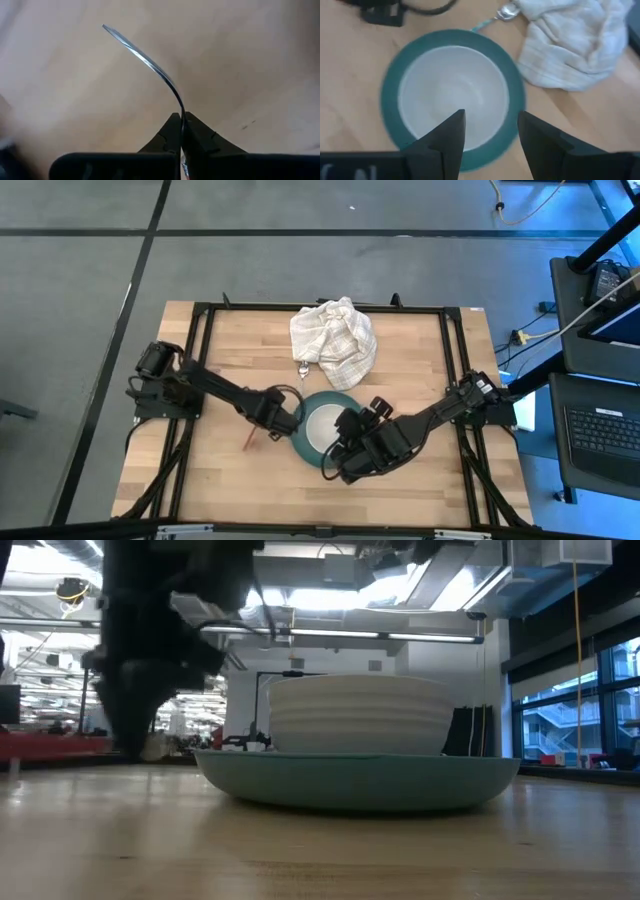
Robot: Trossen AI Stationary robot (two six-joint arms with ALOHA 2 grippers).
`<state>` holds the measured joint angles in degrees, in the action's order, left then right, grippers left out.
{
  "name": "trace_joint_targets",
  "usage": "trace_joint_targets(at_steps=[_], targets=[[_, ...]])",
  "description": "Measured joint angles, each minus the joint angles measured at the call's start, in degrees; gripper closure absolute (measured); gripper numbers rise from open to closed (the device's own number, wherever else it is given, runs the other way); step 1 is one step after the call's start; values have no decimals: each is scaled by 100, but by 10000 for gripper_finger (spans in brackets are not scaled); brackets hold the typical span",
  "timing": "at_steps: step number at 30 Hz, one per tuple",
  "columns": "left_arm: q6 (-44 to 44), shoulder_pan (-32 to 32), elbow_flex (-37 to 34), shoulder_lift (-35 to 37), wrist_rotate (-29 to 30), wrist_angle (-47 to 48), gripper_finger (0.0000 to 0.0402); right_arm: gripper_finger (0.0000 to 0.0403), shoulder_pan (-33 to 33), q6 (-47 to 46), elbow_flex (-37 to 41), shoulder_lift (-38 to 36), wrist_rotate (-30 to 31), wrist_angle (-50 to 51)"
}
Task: Set table place
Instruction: Move the pink fork to the left of the green plate on the table
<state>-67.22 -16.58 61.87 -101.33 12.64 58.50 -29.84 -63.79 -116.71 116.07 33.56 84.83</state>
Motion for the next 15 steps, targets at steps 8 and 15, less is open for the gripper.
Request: trace_joint_targets(at_steps=[8, 15], targets=[[-1707, -282, 258, -337, -106, -8, 401, 221, 3, 1074, 2, 0, -4, 503], [-1930, -295, 380, -640, -102, -919, 392, 221, 1, 2360, 2, 0, 293, 514]])
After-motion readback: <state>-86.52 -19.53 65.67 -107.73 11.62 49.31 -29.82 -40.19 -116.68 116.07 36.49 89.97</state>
